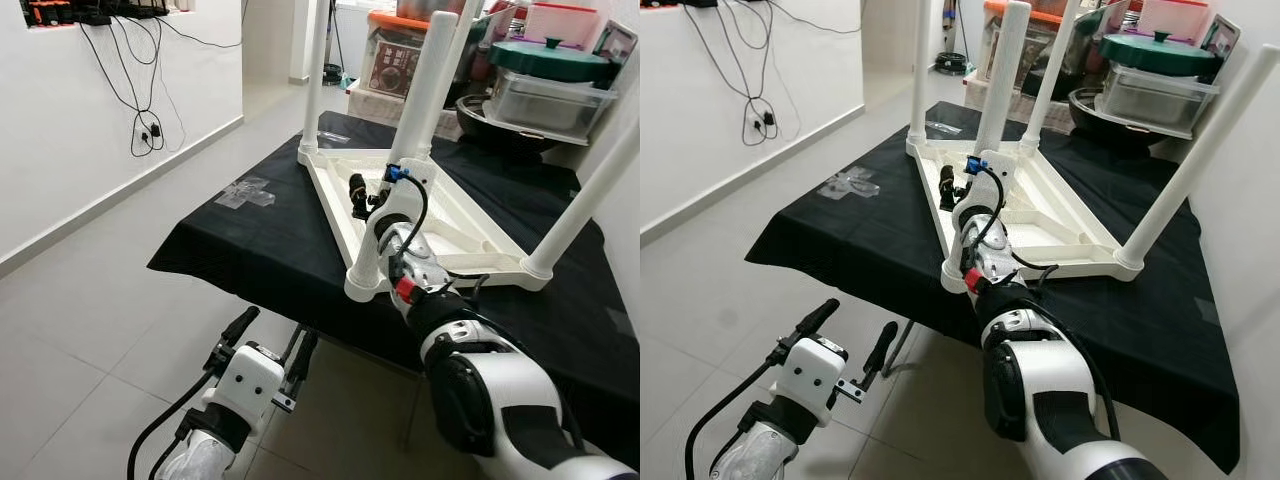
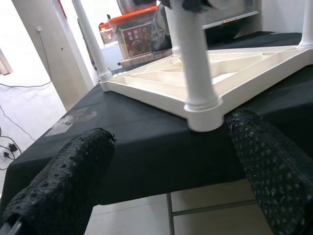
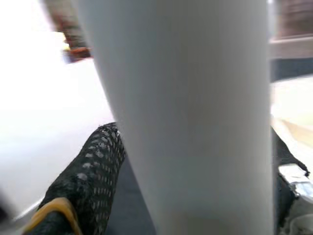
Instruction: Building children table
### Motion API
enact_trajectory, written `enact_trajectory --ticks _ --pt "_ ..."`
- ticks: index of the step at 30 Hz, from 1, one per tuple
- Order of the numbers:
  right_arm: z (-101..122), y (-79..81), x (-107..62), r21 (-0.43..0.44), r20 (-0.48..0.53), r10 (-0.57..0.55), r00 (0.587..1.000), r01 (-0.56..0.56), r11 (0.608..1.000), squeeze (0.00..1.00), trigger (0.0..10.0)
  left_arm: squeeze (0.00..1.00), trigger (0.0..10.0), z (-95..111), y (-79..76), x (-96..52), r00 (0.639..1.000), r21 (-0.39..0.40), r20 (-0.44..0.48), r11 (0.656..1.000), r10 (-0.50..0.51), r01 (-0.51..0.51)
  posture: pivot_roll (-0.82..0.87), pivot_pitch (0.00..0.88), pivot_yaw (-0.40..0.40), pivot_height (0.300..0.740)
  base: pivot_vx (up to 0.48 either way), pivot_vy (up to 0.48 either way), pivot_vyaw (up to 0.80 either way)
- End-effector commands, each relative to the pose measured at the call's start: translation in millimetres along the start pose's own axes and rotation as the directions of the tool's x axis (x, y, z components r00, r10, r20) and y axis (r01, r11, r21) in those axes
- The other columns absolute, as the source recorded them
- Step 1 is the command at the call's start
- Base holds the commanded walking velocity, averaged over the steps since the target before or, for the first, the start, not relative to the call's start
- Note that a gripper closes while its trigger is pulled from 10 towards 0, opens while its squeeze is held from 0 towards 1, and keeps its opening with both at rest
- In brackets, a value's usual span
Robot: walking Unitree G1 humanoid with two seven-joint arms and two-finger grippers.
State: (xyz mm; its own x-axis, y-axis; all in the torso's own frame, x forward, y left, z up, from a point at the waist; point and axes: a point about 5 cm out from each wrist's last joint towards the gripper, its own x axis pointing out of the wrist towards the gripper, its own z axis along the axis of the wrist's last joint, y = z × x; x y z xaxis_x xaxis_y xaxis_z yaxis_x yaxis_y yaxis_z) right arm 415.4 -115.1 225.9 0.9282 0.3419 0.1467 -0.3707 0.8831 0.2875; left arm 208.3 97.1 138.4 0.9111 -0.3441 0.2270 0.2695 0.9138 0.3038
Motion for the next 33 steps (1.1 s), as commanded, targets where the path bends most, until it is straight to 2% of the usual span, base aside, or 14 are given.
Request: enact_trajectory --ticks 1,3,5,6,8,16,17,19,23,25,28,29,32,33 --pt "-1.9 15.6 -1.3 0.049 -0.042 0.273 0.961 -0.271 0.961 0.0 10.0 0.0 10.0 -1.8 -3.0 -0.3 1.0 -0.003 -0.007 1.0 -0.014 0.014 0.08 0.005 -0.132 0.74 0.0 0.0 0.0" --pt "-1.9 15.6 -1.3 0.049 -0.042 0.273 0.961 -0.271 0.961 0.0 10.0 0.0 10.0 -1.8 -3.0 -0.3 1.0 -0.003 -0.007 1.0 -0.014 0.014 0.08 0.005 -0.132 0.74 0.0 0.0 0.0" --pt "-3.9 32.6 -11.2 0.023 -0.13 0.606 0.785 -0.609 0.793 0.0 10.0 0.0 10.0 -1.5 -3.3 -0.4 1.0 -0.003 -0.007 1.0 -0.014 0.014 0.08 0.008 -0.132 0.74 0.0 0.0 0.0" --pt "-3.9 32.6 -11.2 0.023 -0.13 0.606 0.785 -0.609 0.793 0.0 10.0 0.0 10.0 -1.5 -3.3 -0.4 1.0 -0.003 -0.007 1.0 -0.014 0.014 0.08 0.008 -0.132 0.74 0.0 0.0 0.0" --pt "-16.2 43.9 -16.6 -0.018 -0.244 0.708 0.663 -0.733 0.68 0.0 10.0 0.0 10.0 -1.1 -3.4 -0.7 1.0 -0.002 -0.007 1.0 -0.013 0.013 0.08 0.013 -0.133 0.74 0.0 0.0 0.0" --pt "-24.6 52.6 -15.0 -0.034 -0.292 0.722 0.627 -0.761 0.647 0.0 10.0 0.0 10.0 -0.7 -3.0 -0.9 1.0 -0.001 -0.008 1.0 -0.009 0.009 0.08 0.016 -0.138 0.74 0.0 0.0 0.0" --pt "-23.6 53.9 -13.1 -0.028 -0.279 0.713 0.643 -0.748 0.663 0.0 0.0 0.0 10.0 -0.6 -3.0 -0.9 1.0 -0.001 -0.008 1.0 -0.009 0.009 0.08 0.017 -0.138 0.74 0.0 0.0 0.0" --pt "-23.6 53.9 -13.1 -0.028 -0.279 0.713 0.643 -0.748 0.663 0.0 0.0 0.0 10.0 -0.6 -3.0 -0.9 1.0 -0.001 -0.008 1.0 -0.009 0.009 0.08 0.017 -0.138 0.74 0.0 0.0 0.0" --pt "-17.7 51.4 -5.1 -0.075 -0.235 0.614 0.754 -0.643 0.762 0.0 0.0 0.0 10.0 -0.5 -2.9 -0.5 1.0 -0.002 -0.009 1.0 -0.01 0.01 0.08 0.018 -0.137 0.74 0.0 0.0 0.0" --pt "-10.5 37.2 2.9 -0.136 -0.175 0.391 0.904 -0.415 0.899 0.0 0.0 0.0 10.0 -0.7 -3.0 -0.3 1.0 -0.002 -0.009 1.0 -0.011 0.011 0.08 0.019 -0.137 0.74 0.0 0.0 0.0" --pt "-7.3 25.3 6.1 -0.185 -0.148 0.199 0.969 -0.225 0.957 0.0 0.0 0.0 10.0 -1.0 -3.0 -0.3 1.0 -0.001 -0.01 1.0 -0.011 0.011 0.08 0.019 -0.137 0.74 0.0 0.0 0.0" --pt "-7.3 25.3 6.1 -0.185 -0.148 0.199 0.969 -0.225 0.957 0.0 0.0 0.0 10.0 -1.0 -3.0 -0.3 1.0 -0.001 -0.01 1.0 -0.011 0.011 0.08 0.019 -0.137 0.74 0.0 0.0 0.0" --pt "-5.6 -7.7 2.4 -0.268 -0.109 -0.251 0.962 0.215 0.939 0.0 0.0 0.0 10.0 -1.8 -2.9 0.0 1.0 -0.001 -0.013 1.0 -0.013 0.013 0.07 0.018 -0.13 0.74 0.0 0.0 0.0" --pt "-5.6 -7.7 2.4 -0.268 -0.109 -0.251 0.962 0.215 0.939 0.0 0.0 0.0 10.0 -1.8 -2.9 0.0 1.0 -0.001 -0.013 1.0 -0.013 0.013 0.07 0.018 -0.13 0.74 0.0 0.0 0.0"
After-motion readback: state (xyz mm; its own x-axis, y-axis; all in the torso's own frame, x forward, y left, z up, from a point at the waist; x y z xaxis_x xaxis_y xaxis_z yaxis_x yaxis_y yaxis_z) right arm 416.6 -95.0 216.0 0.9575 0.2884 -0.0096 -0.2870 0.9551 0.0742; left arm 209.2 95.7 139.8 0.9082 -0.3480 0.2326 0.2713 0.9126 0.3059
